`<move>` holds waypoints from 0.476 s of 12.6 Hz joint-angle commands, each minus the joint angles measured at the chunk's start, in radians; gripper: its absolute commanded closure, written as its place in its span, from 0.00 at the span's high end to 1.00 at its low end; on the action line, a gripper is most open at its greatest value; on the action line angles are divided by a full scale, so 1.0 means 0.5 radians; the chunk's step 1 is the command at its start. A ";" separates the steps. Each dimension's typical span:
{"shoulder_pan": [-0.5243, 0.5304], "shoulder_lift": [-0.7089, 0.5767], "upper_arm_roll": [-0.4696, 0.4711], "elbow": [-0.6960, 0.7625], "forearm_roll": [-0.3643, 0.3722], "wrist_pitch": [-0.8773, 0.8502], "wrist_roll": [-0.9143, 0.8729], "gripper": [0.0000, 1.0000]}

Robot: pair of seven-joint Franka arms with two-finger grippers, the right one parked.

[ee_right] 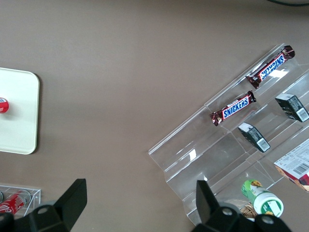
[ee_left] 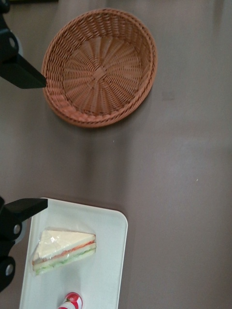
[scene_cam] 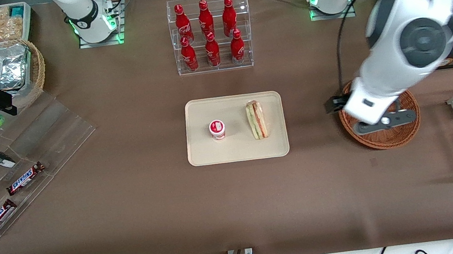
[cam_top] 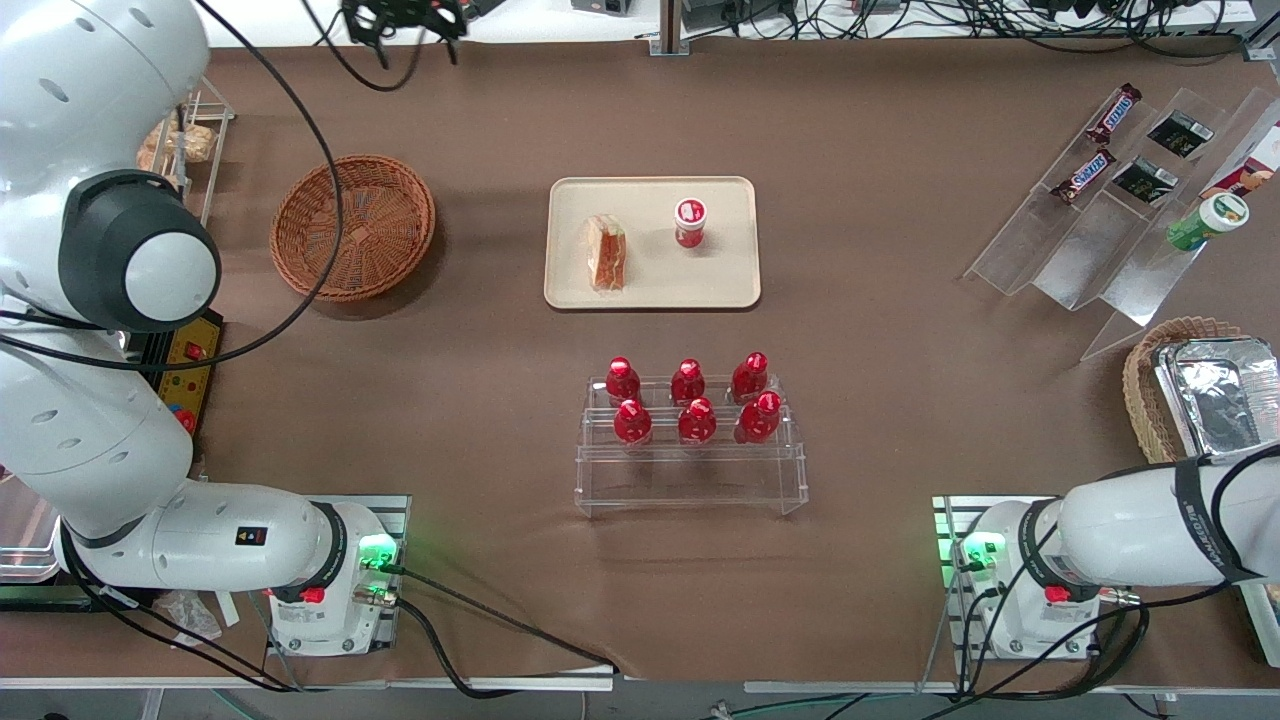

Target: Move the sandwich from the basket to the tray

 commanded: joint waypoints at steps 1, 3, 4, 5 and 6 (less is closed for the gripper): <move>-0.027 -0.083 0.202 0.008 -0.137 -0.053 0.343 1.00; -0.027 -0.077 0.252 0.008 -0.141 -0.053 0.503 1.00; -0.027 -0.071 0.261 0.008 -0.138 -0.053 0.525 1.00; -0.027 -0.062 0.261 0.008 -0.135 -0.053 0.525 1.00; -0.027 -0.056 0.261 0.005 -0.138 -0.047 0.540 1.00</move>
